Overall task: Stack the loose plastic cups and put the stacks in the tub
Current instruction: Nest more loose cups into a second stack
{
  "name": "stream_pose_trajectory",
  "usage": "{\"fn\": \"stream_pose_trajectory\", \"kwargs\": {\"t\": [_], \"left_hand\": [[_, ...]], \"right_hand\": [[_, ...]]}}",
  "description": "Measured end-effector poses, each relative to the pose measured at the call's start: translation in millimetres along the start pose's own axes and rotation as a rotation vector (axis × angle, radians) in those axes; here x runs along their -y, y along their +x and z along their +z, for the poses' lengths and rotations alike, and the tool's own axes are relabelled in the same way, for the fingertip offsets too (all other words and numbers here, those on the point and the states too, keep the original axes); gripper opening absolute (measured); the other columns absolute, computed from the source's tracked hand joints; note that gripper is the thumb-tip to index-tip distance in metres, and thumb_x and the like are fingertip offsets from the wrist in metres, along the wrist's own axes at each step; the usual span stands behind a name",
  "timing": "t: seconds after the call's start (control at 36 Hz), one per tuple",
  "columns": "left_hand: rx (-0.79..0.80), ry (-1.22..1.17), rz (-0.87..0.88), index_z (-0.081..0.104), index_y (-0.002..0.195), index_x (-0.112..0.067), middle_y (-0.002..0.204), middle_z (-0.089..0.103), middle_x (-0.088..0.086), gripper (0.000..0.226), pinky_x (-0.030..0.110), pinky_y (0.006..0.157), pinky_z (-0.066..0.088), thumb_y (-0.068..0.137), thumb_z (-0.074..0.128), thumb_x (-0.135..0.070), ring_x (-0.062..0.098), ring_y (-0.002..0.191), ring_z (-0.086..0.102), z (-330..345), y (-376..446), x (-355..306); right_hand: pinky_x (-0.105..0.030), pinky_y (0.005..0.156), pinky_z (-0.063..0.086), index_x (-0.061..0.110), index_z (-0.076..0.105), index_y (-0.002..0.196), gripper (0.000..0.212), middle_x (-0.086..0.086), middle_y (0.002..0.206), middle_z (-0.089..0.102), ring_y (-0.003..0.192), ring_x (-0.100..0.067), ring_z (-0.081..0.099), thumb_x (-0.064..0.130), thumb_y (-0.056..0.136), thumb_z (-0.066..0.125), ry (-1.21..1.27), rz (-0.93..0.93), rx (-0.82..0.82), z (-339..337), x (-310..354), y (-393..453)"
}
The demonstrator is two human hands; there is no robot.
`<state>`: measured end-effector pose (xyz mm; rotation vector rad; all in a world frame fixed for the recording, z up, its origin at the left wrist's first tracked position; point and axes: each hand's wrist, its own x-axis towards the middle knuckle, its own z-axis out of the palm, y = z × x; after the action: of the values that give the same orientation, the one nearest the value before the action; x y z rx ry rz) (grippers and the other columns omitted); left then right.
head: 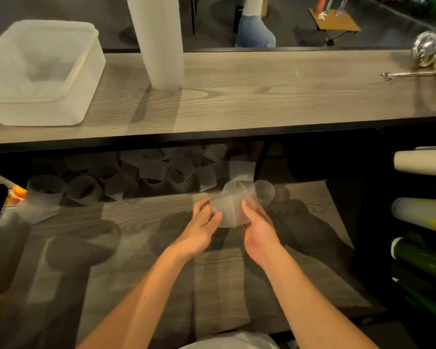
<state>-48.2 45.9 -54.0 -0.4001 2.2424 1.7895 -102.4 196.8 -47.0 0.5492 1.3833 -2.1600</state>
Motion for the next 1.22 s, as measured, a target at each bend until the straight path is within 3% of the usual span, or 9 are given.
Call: {"fn": "stream_pose_trajectory", "kwargs": {"t": [0.17,0.28,0.44,0.61,0.69,0.92,1.0,1.14,1.22], "left_hand": [[-0.026,0.063,0.011,0.053,0.087,-0.011,0.133,0.039,-0.010,0.023,-0.004,0.084,0.029,0.102,0.048,-0.028,-0.013,0.113,0.040,13,7,-4],[-0.065,-0.056,0.013,0.055,0.081,-0.015,0.123,0.052,-0.009,0.021,0.018,0.101,0.036,0.098,0.056,-0.027,0.004,0.113,0.051,28,10,-4],[-0.241,0.090,0.009,0.054,0.083,-0.029,0.081,0.058,-0.011,0.017,0.022,0.066,0.039,0.096,0.057,-0.038,0.006,0.075,0.054,67,4,-25],[-0.462,0.019,0.013,0.052,0.114,-0.023,0.112,0.058,-0.006,0.024,0.027,0.086,0.045,0.099,0.048,-0.041,0.013,0.107,0.056,66,38,-38],[-0.511,0.322,-0.001,0.037,0.141,-0.011,0.140,0.045,0.004,0.072,0.036,0.108,0.037,0.085,0.071,-0.043,0.023,0.130,0.040,60,75,-29],[-0.561,0.671,-0.051,0.040,0.141,-0.020,0.134,0.049,0.008,0.079,0.045,0.103,0.036,0.079,0.062,-0.065,0.032,0.124,0.040,50,99,-17],[-0.606,0.390,-0.041,0.044,0.135,-0.021,0.129,0.049,0.005,0.067,0.038,0.101,0.038,0.085,0.057,-0.063,0.026,0.122,0.045,41,81,-14],[-0.454,-0.293,-0.099,0.057,0.110,-0.022,0.111,0.062,-0.001,0.040,0.036,0.093,0.050,0.087,0.063,-0.054,0.016,0.104,0.061,46,50,-16],[-0.250,-0.474,-0.072,0.052,0.127,-0.026,0.116,0.063,0.000,0.036,0.033,0.091,0.054,0.094,0.062,-0.036,0.013,0.104,0.064,56,36,-19]], "right_hand": [[-0.038,0.108,0.049,0.019,0.053,0.148,0.064,-0.009,0.136,0.068,0.124,-0.023,0.065,0.021,0.088,0.074,0.010,0.032,0.041,-21,14,1],[-0.045,0.118,0.041,0.024,0.050,0.151,0.079,-0.004,0.142,0.064,0.129,-0.021,0.061,0.033,0.080,0.082,-0.080,0.013,0.029,-32,15,1],[-0.046,0.122,0.034,0.032,0.044,0.154,0.076,0.004,0.156,0.037,0.142,-0.019,0.043,0.050,0.087,0.075,-0.265,-0.010,0.027,-36,18,0],[-0.042,0.103,0.054,0.035,0.042,0.148,0.069,0.001,0.135,0.061,0.116,-0.020,0.065,0.031,0.090,0.079,-0.282,-0.010,-0.038,-55,29,0],[-0.036,0.090,0.057,0.031,0.038,0.152,0.071,-0.001,0.134,0.062,0.109,-0.019,0.066,0.023,0.092,0.076,-0.217,-0.017,-0.109,-61,31,2],[-0.035,0.092,0.056,0.027,0.044,0.144,0.064,-0.007,0.132,0.062,0.108,-0.019,0.065,0.019,0.090,0.077,-0.128,0.005,-0.124,-64,35,2],[-0.044,0.108,0.049,0.025,0.044,0.142,0.063,-0.007,0.136,0.058,0.108,-0.017,0.062,0.024,0.089,0.078,-0.100,0.031,-0.127,-61,37,1],[-0.035,0.088,0.054,0.022,0.047,0.136,0.055,-0.006,0.127,0.065,0.105,-0.016,0.066,0.027,0.090,0.077,-0.101,0.088,-0.102,-51,40,1],[-0.042,0.097,0.055,0.021,0.052,0.135,0.052,-0.010,0.127,0.068,0.113,-0.025,0.068,0.025,0.089,0.078,-0.121,0.131,-0.065,-49,41,3]]}}
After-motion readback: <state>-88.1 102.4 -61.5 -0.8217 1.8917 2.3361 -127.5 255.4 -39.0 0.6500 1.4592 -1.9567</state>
